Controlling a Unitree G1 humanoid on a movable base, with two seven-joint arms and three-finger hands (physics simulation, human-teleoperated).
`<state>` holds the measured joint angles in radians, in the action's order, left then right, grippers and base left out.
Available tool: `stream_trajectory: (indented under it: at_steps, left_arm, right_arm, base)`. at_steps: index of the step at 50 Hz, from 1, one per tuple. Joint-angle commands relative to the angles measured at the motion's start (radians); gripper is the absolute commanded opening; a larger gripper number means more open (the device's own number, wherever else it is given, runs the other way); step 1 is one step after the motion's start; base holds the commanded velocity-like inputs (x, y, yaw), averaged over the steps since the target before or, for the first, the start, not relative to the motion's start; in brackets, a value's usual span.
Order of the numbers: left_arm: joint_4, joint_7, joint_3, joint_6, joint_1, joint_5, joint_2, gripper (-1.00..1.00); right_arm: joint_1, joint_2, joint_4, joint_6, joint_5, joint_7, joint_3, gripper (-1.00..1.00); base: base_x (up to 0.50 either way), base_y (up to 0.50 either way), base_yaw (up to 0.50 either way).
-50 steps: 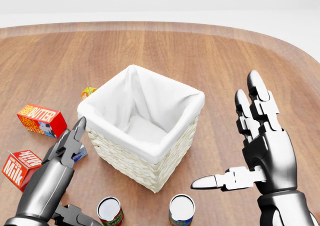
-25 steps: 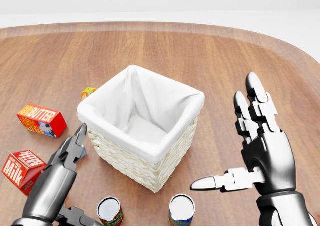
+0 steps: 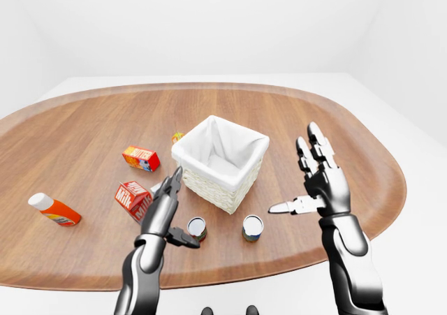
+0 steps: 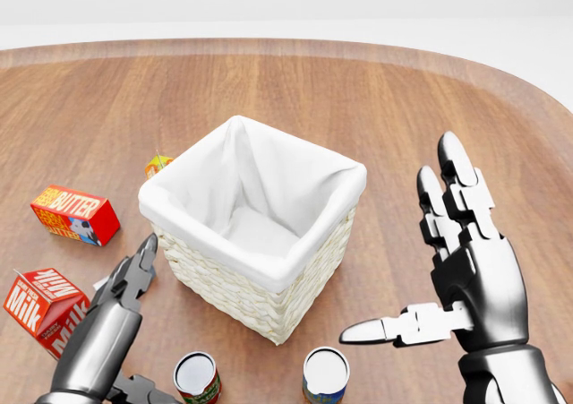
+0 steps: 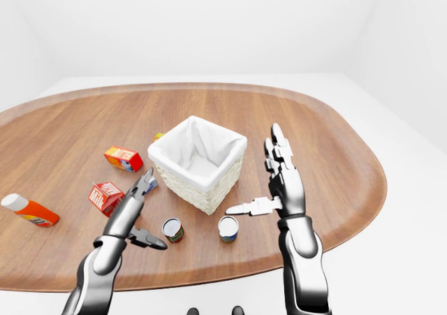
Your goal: Pick up the tomato sauce, and put it in the basket.
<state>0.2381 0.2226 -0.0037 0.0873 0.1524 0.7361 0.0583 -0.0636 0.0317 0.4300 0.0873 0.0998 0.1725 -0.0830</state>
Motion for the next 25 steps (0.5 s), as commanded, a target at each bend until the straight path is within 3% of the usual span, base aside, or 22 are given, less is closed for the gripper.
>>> stream_trajectory:
  at_steps: [1, 25]
  left_arm:
    - [-0.078, -0.040, -0.003, 0.000, -0.013, -0.015, 0.002, 1.00]
    - [-0.122, -0.064, -0.004, 0.000, -0.029, -0.008, 0.008, 1.00]
  right_arm:
    - [-0.005, -0.001, -0.001, 0.000, -0.002, 0.003, 0.002, 1.00]
    - [-0.009, -0.002, 0.005, 0.000, -0.004, 0.003, 0.004, 1.00]
  base:
    - [0.00, 0.00, 0.00]
    - [0.00, 0.00, 0.00]
